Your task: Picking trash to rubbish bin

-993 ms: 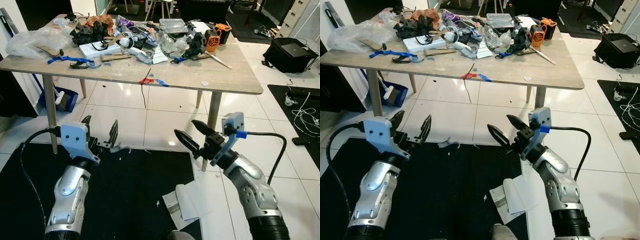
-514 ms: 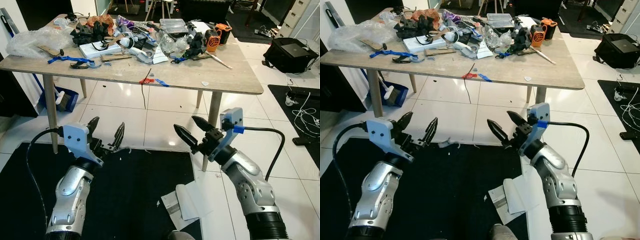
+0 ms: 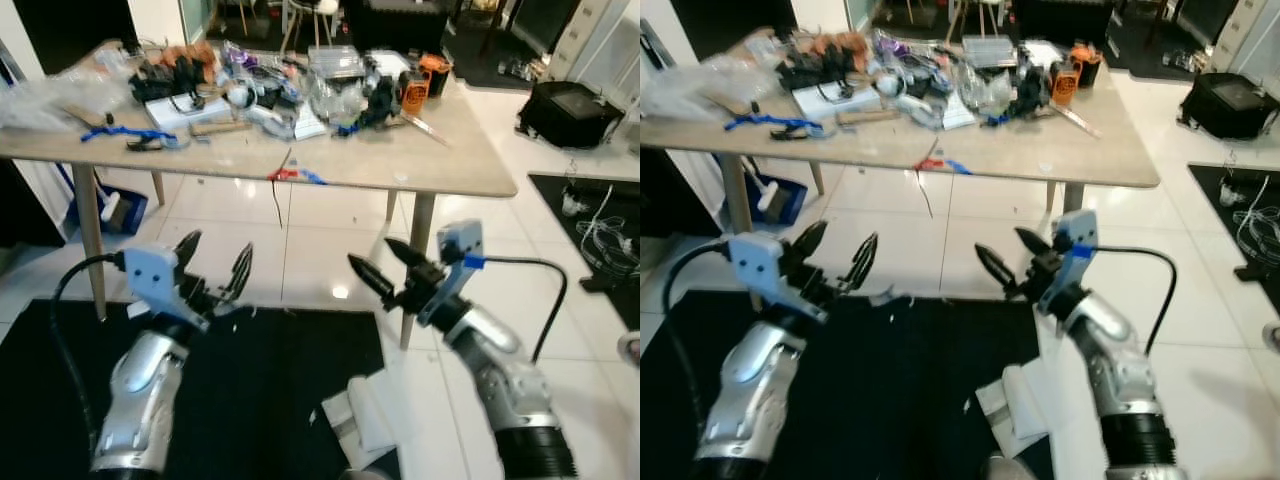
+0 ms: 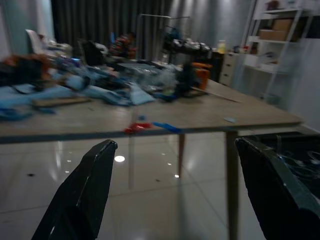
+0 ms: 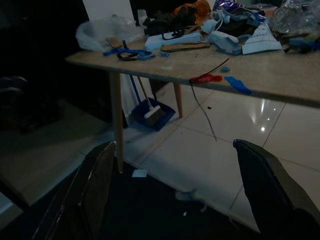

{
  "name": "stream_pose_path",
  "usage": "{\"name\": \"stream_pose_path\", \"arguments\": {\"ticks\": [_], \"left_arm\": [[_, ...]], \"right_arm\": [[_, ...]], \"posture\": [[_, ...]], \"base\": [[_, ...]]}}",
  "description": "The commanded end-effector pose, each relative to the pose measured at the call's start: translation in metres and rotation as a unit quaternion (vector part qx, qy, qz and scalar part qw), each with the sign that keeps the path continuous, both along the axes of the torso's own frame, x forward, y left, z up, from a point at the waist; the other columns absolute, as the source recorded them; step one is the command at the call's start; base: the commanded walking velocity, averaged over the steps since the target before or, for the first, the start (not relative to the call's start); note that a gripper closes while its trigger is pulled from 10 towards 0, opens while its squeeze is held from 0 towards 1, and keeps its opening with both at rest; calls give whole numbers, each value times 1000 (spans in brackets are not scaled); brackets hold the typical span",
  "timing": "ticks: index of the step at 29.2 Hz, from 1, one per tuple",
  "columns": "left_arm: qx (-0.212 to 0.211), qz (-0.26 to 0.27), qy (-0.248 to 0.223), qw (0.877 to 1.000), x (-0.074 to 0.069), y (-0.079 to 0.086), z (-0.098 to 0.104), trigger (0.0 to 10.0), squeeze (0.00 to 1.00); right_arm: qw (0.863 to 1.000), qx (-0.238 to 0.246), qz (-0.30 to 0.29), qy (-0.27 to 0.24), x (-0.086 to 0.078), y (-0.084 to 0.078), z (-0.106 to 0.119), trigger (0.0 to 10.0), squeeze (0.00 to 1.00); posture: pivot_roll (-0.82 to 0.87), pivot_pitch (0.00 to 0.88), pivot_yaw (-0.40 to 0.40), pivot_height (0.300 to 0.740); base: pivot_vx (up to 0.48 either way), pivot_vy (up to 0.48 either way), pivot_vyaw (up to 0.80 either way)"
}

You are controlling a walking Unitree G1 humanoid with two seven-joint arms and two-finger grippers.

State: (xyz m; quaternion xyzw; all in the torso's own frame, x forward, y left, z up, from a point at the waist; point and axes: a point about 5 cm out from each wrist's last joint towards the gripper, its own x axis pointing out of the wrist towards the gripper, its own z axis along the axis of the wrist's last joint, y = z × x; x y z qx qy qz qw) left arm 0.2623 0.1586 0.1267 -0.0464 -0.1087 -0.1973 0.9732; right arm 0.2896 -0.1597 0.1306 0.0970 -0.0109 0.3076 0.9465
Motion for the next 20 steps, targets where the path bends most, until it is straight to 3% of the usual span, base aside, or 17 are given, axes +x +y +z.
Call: {"name": "stream_pose_path", "arguments": {"ticks": [1, 20], "left_arm": [[6, 6, 6, 1000, -2, 6, -2, 10000, 0], [7, -2, 22, 1000, -5, 5, -16, 10000, 0]], "right_arm": [[1000, 3, 11, 2, -1, 6, 0, 10000, 0], [1000, -2, 0, 19, 0, 2, -11, 10000, 0]], "posture": [[11, 0, -31, 740], [-1, 0, -31, 740]], "base": [[330, 0, 0], [330, 0, 0]]}}
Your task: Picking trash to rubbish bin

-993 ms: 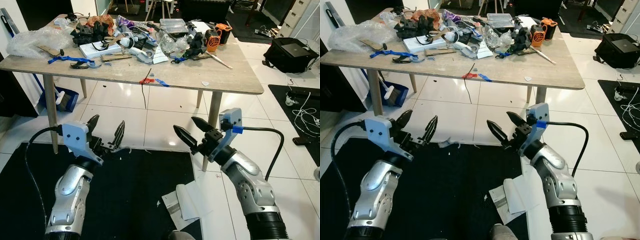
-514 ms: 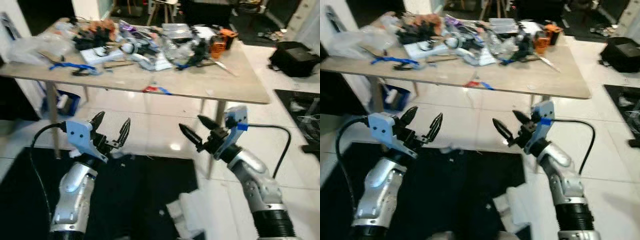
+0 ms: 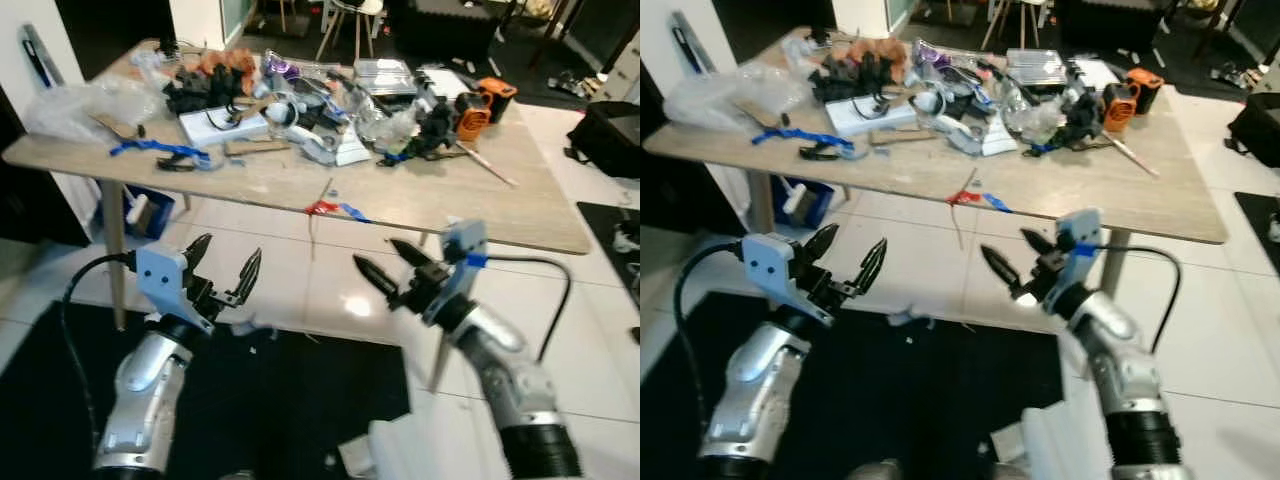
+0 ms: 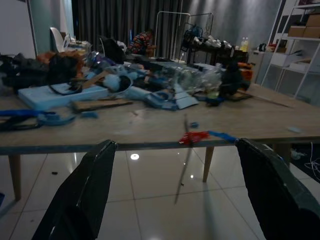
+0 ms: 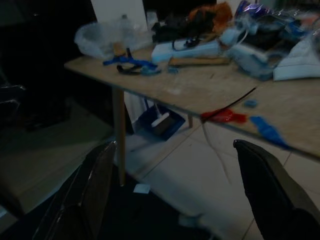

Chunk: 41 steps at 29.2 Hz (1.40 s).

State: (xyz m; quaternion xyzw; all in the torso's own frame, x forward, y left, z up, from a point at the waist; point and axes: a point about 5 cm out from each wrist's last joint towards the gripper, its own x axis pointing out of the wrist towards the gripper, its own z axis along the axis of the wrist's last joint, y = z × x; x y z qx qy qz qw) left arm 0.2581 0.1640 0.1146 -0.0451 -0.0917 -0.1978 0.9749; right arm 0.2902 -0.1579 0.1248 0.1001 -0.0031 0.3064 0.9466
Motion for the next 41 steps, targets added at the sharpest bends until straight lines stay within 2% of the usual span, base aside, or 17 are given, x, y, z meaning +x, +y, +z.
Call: {"name": "stream_pose_path", "arguments": {"ticks": [1, 7, 13, 17, 29, 34, 41], "left_arm": [[1, -1, 6, 1000, -1, -1, -4, 10000, 0], [1, -5, 5, 1000, -2, -4, -1, 10000, 0], [4, -11, 4, 1000, 1, -3, 1, 10000, 0], [6, -9, 10, 1000, 5, 1, -5, 10000, 0], [5, -12, 19, 1000, 2, 2, -15, 10000, 0], [6, -15, 19, 1000, 2, 2, -17, 10000, 0], [7, -18, 21, 1000, 3, 2, -21, 10000, 0]], "right_arm": [[1000, -5, -1, 14, 0, -1, -6, 10000, 0], [1000, -11, -5, 25, -1, -2, -12, 10000, 0], [1000, -8, -13, 20, -2, -4, -14, 10000, 0], [1000, -10, -15, 17, -1, -5, -13, 10000, 0], [1000, -7, -25, -2, 2, -14, -9, 10000, 0], [999, -7, -32, 13, 4, -16, -11, 10000, 0], [999, -11, -28, 15, 5, -14, -13, 10000, 0]], "posture": [[-3, 0, -29, 740], [-9, 0, -25, 740], [-12, 0, -19, 740], [-11, 0, -17, 740], [-15, 0, -16, 740], [-15, 0, -16, 740], [-15, 0, -16, 740]], "base": [[334, 0, 0], [334, 0, -667], [336, 0, 0], [334, 0, 0], [336, 0, 0], [335, 0, 0], [339, 0, -798]]}}
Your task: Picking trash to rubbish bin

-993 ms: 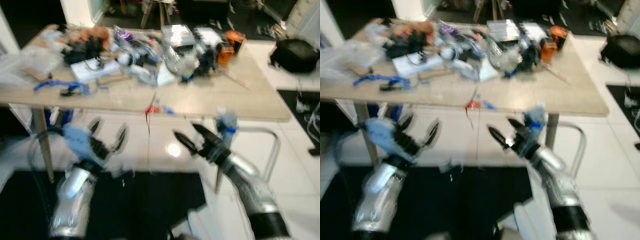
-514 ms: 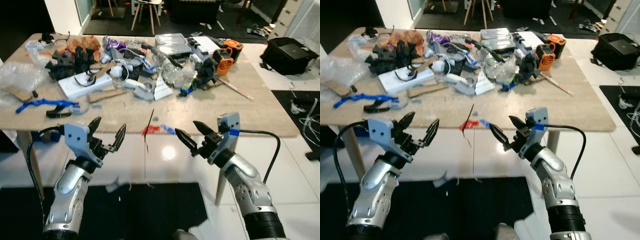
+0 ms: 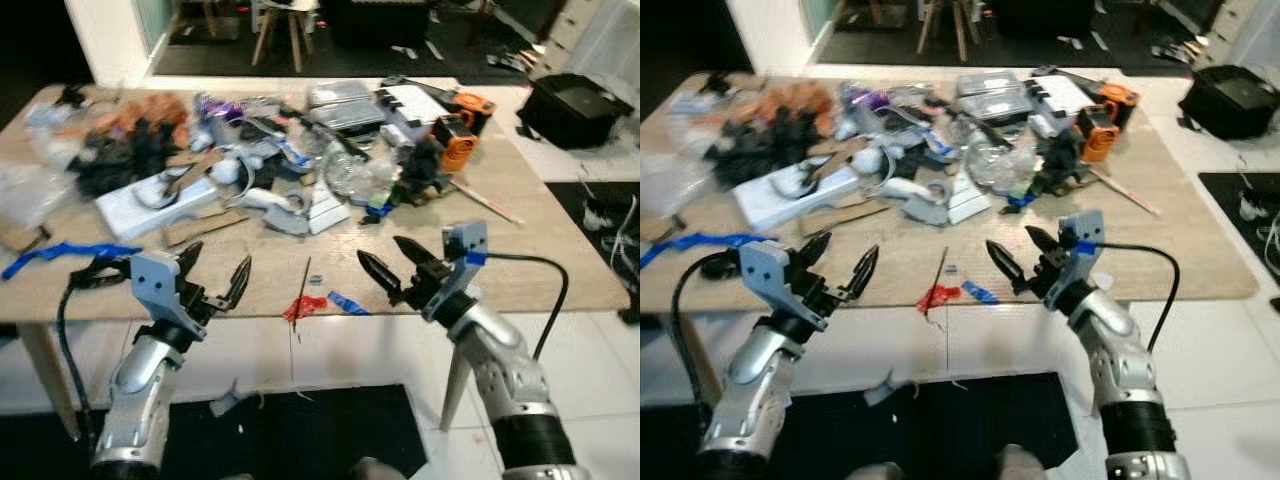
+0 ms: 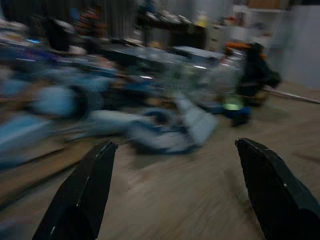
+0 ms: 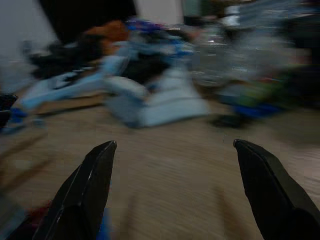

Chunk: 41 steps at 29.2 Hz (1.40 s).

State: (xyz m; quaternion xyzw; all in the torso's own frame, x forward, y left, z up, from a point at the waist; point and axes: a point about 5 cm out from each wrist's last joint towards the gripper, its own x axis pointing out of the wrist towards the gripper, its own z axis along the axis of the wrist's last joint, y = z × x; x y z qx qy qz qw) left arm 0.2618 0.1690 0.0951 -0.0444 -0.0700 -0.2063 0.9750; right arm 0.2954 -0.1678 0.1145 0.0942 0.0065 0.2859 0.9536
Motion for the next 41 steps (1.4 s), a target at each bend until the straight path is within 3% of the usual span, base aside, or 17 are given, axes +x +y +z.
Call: {"name": "stream_pose_path", "arguments": {"ticks": [1, 13, 22, 25, 34, 41], "left_arm": [[1, -9, 0, 1000, -1, -3, -2, 10000, 0], [-1, -8, 0, 1000, -1, -2, -8, 10000, 0], [9, -4, -2, 1000, 0, -1, -10, 10000, 0], [30, -19, -3, 999, -1, -1, -11, 10000, 0], [41, -32, -16, 999, -4, -1, -4, 10000, 0], [62, -56, -33, 996, -5, 5, 10, 10000, 0]], "right_arm": [[1000, -2, -8, 6, -1, -5, -3, 10000, 0], [999, -4, -36, -30, 8, -19, 11, 10000, 0], [996, -11, -71, -48, 15, -35, 19, 10000, 0], [993, -41, -93, -66, 24, -44, 24, 10000, 0], [988, -93, -96, -73, 36, -55, 28, 10000, 0], [988, -105, -86, -79, 48, -51, 33, 10000, 0]], "posture": [[-15, 0, -16, 740], [-15, 0, -16, 740], [-24, 0, -12, 740], [-25, 0, -5, 740], [-10, 0, 4, 740], [4, 0, 13, 740]], "base": [[337, 0, -788], [327, 0, -52], [0, 0, 0], [0, 0, 0], [0, 0, 0], [0, 0, 0]]}}
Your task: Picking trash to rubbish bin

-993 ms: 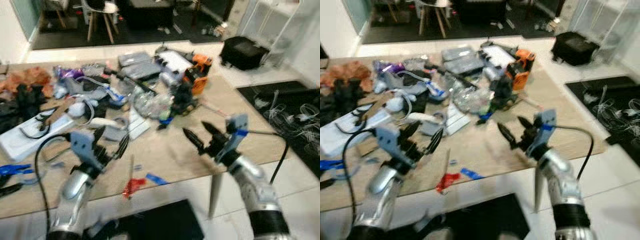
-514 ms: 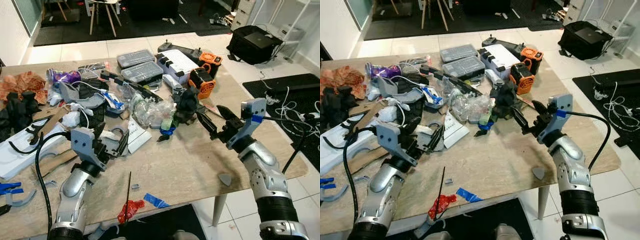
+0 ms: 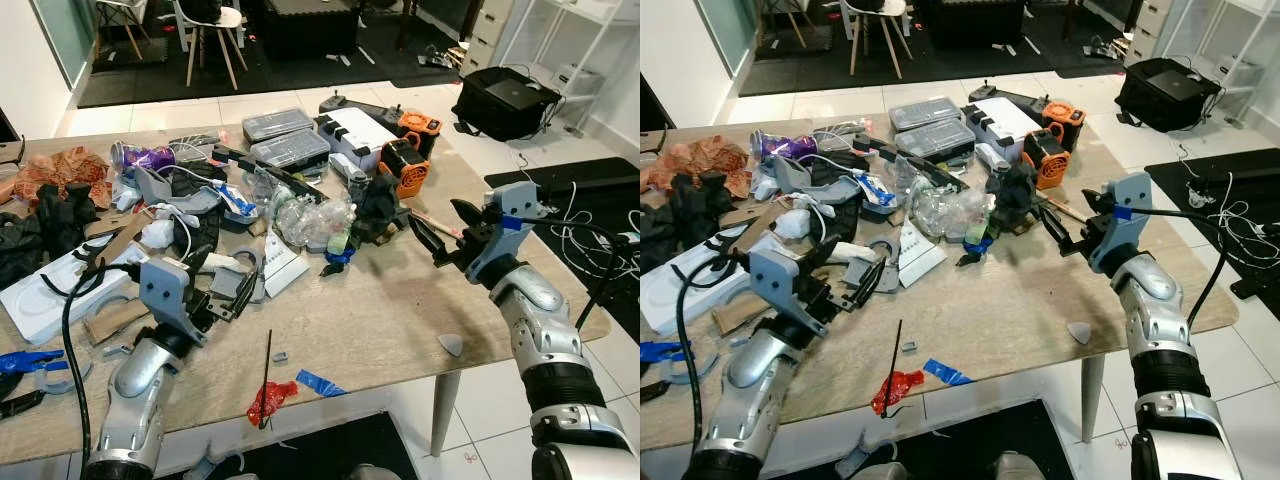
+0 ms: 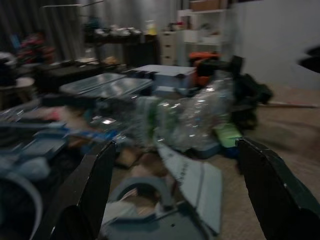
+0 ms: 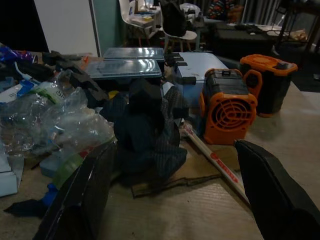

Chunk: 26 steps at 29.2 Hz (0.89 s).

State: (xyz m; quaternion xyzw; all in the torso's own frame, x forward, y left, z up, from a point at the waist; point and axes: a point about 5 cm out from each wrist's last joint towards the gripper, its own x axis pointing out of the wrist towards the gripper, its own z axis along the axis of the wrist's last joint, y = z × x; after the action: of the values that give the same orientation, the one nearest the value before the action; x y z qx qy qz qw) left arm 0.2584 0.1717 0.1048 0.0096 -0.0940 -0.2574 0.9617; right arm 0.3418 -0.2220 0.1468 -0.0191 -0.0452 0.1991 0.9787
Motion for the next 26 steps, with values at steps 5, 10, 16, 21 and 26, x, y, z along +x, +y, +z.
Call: {"name": "stream_pose_path", "arguments": {"ticks": [5, 10, 16, 21, 26], "left_arm": [[28, -15, -4, 999, -1, 5, 5, 10000, 0], [33, -16, -8, 999, 0, 9, 8, 10000, 0], [40, -27, -6, 999, -1, 6, 9, 10000, 0], [42, -28, -5, 999, -3, 6, 9, 10000, 0], [46, -26, -7, 999, -5, 8, 12, 10000, 0]], "right_arm": [[1000, -25, 17, -6, 13, 10, 6, 10000, 0], [999, -34, 26, -2, 23, 22, 8, 10000, 0], [999, -30, 1, 15, 36, 23, 12, 10000, 0], [999, -35, -9, 32, 41, 27, 9, 10000, 0], [998, -41, -18, 53, 41, 28, 1, 10000, 0]], "posture": [[19, 0, 5, 740], [36, 0, 12, 740], [49, 0, 6, 740], [69, 0, 5, 740], [87, 0, 16, 740]], "base": [[0, 0, 0], [0, 0, 0], [0, 0, 0], [0, 0, 0], [0, 0, 0]]}}
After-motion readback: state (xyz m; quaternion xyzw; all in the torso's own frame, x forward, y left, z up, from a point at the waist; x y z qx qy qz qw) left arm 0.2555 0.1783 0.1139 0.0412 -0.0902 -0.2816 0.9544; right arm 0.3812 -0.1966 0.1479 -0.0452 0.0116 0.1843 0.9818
